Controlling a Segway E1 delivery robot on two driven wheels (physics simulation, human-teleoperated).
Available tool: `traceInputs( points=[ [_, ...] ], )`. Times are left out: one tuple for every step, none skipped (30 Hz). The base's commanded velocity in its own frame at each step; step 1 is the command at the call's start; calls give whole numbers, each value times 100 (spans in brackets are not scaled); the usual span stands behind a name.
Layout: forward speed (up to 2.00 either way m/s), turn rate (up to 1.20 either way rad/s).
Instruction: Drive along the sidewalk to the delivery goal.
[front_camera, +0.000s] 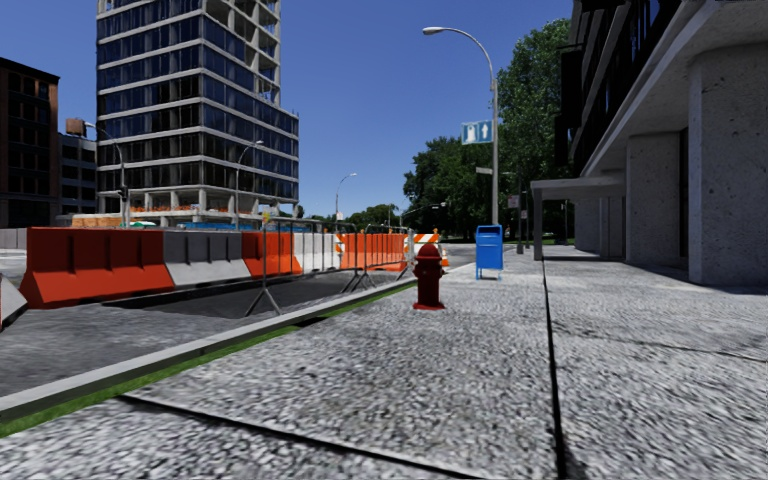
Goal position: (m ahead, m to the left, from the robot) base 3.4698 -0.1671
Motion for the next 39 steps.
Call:
traceInputs(
  points=[
    [150, 0],
    [150, 0],
    [200, 0],
    [200, 0],
    [200, 0],
    [200, 0],
    [200, 0],
    [200, 0],
    [200, 0],
    [200, 0],
    [200, 0],
    [200, 0],
    [200, 0],
    [200, 0],
    [200, 0],
    [200, 0],
    [200, 0],
    [200, 0],
    [200, 0],
    [200, 0],
    [200, 0],
    [200, 0],
    [200, 0],
    [200, 0],
    [200, 0],
    [194, 0],
    [178, 0],
    [160, 0],
    [160, 0],
    [137, 0],
    [126, 0],
    [124, 0],
    [123, -1],
    [123, -1],
    [123, -26],
    [123, -46],
    [123, -55],
    [123, -55],
    [123, -57]
  ],
)
